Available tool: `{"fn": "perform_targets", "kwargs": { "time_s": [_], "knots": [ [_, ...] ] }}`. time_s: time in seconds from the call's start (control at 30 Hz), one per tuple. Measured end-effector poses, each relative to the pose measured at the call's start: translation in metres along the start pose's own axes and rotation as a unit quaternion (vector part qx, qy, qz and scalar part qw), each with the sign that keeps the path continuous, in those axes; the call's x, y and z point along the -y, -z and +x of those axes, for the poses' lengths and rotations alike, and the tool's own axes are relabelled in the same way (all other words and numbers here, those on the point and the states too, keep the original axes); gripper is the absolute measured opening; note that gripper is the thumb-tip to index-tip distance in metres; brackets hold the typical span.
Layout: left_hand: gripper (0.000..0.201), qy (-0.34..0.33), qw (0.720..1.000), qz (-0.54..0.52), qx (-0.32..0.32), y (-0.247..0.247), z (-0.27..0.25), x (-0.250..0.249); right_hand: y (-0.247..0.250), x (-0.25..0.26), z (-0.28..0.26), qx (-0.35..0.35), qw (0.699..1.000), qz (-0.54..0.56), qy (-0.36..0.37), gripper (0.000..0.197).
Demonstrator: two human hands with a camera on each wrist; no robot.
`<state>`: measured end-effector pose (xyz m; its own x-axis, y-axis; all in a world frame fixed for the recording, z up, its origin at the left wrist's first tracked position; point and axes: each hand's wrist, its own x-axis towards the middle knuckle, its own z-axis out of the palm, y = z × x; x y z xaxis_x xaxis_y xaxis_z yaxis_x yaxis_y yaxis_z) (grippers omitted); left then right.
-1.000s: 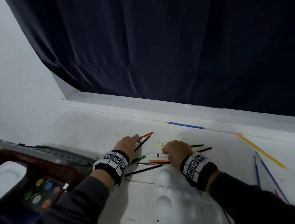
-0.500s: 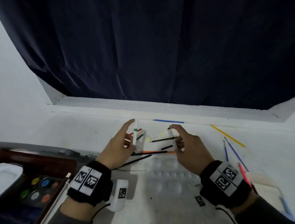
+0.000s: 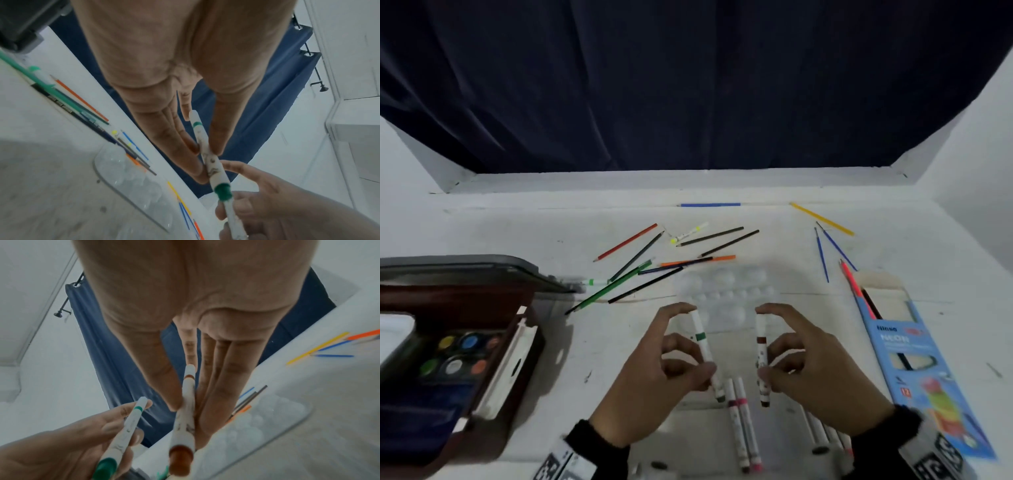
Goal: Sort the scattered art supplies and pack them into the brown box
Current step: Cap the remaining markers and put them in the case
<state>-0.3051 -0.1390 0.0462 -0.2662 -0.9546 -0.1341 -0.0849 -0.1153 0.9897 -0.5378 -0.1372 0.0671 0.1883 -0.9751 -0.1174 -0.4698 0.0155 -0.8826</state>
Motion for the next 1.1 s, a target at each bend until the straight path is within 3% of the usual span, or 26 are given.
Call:
{"fn": "perform_targets", "kwargs": {
  "time_s": [0.23,0.5,0.67,0.87,0.93,1.03,1.1],
  "knots": [
    [0.037,0.029,0.999,0.043,0.005,-0.031,-0.014,0.013,-0.003,-0.034,-0.012,0.047,0.998,-0.031,-0.005,0.059],
    [0.036,0.053,0.989,0.135,0.003,-0.063,-0.010,0.028,-0.003,-0.064,-0.012,0.104,0.993,-0.053,-0.001,0.056],
    [0.037,0.033,0.976,0.213,-0.016,-0.072,-0.008,0.035,-0.001,-0.073,-0.008,0.131,0.990,-0.058,-0.011,0.053],
    [0.043,0.027,0.958,0.284,-0.039,-0.077,-0.002,0.036,-0.001,-0.077,-0.004,0.125,0.991,-0.043,-0.013,0.055],
    [0.046,0.022,0.940,0.338,-0.029,-0.079,0.000,0.033,-0.001,-0.077,-0.003,0.125,0.991,-0.045,-0.011,0.055],
    [0.061,0.022,0.878,0.478,0.012,-0.081,0.002,0.028,-0.002,-0.075,-0.001,0.121,0.991,-0.052,-0.011,0.052],
    [0.074,0.035,0.866,0.498,0.028,-0.080,0.003,0.028,-0.001,-0.073,0.000,0.121,0.991,-0.061,-0.005,0.053]
  ]
}}
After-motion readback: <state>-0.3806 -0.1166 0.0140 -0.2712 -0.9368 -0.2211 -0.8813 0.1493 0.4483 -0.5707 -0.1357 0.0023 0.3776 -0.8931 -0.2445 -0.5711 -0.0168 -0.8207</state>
